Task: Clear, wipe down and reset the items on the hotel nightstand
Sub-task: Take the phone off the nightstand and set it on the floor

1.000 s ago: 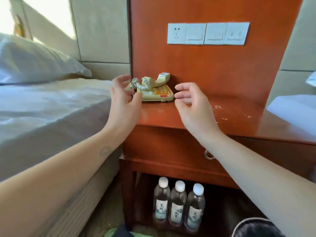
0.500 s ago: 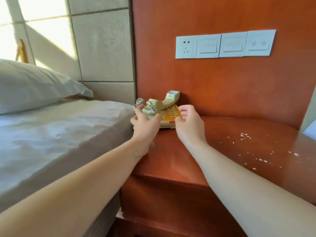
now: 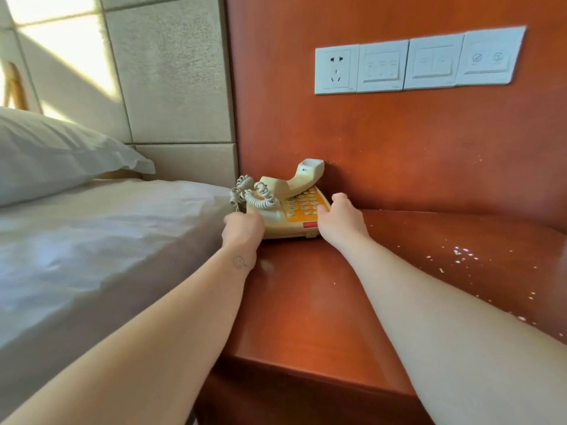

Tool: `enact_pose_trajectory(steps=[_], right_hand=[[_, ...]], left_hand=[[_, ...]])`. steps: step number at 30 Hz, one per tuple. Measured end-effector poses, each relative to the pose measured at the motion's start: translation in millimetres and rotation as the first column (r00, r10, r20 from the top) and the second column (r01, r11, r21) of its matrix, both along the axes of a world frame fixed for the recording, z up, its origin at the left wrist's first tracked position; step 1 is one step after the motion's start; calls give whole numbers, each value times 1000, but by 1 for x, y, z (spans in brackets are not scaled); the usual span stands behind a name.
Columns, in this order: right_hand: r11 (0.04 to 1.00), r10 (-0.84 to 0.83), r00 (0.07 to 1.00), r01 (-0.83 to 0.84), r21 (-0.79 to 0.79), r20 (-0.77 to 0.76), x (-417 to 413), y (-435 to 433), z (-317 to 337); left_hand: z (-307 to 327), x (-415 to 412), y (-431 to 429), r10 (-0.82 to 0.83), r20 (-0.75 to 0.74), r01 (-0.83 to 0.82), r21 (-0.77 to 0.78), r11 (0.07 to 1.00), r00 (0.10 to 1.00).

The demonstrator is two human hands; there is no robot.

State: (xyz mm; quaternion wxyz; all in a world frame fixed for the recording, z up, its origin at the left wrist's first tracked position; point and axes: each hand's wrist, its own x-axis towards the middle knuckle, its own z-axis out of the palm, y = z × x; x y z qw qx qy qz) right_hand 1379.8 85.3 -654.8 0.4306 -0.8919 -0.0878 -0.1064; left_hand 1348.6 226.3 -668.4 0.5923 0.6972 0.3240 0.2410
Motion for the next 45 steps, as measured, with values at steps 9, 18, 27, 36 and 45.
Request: enact_pose_trajectory(steps=[9,18,27,36,45], right_hand=[[853,85,985,7,522,-152,-15,-19,8],[742,173,985,-118,660,-18,-93,-55,15],[704,287,955,-163,691,-67,-203,-109,16],[787,327,913,-120,606,-245,-265,-148,10],[785,-224,962,272,557,-155,-336,-217,4]], left_hand=[[8,-26,-4,-141,309,169,-66,983,941],[22,-116,-26,-228,550,531,-490,691,804],[27,-243,-51,-405,574,700,-535,472,712],[-34,-352,-83,-482,563,741,-536,405,671],[-55,-358,-137,-693,564,850,-510,134,449]])
